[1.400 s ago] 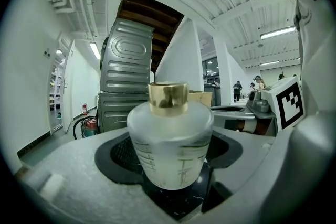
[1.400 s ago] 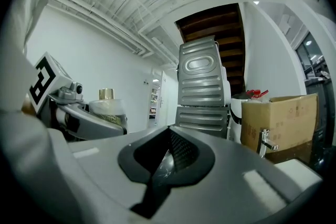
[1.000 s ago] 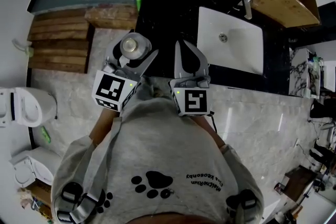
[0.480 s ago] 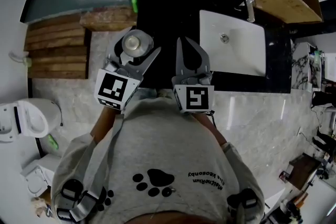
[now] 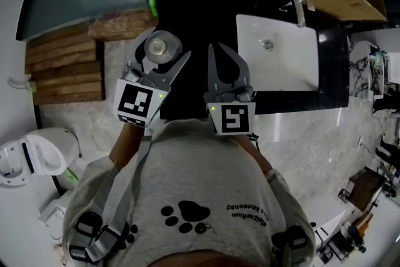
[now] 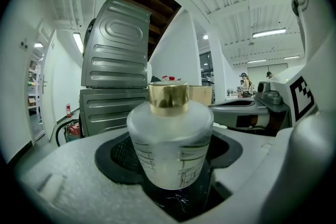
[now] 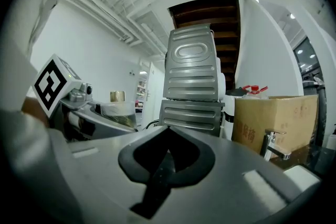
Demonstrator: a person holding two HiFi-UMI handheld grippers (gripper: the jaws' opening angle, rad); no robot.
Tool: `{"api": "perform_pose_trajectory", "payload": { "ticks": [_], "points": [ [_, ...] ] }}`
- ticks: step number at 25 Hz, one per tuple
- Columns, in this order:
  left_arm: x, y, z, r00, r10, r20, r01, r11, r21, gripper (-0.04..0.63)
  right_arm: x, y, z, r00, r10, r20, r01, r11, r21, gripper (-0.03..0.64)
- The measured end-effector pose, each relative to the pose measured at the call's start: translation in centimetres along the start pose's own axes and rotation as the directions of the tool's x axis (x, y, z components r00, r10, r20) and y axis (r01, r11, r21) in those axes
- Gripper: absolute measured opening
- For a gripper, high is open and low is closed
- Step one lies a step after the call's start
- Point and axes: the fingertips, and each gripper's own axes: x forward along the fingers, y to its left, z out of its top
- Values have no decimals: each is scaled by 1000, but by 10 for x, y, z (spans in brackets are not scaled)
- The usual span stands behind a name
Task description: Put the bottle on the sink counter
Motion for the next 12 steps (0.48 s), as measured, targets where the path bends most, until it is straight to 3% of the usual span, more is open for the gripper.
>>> {"api": "perform_pose_trajectory", "payload": {
  "ticks": [12],
  "points": [
    [46, 31, -15, 999, -34, -31, 34, 999, -13, 344, 38, -13, -16, 999, -22, -35, 22, 1000, -7, 0]
  ]
}}
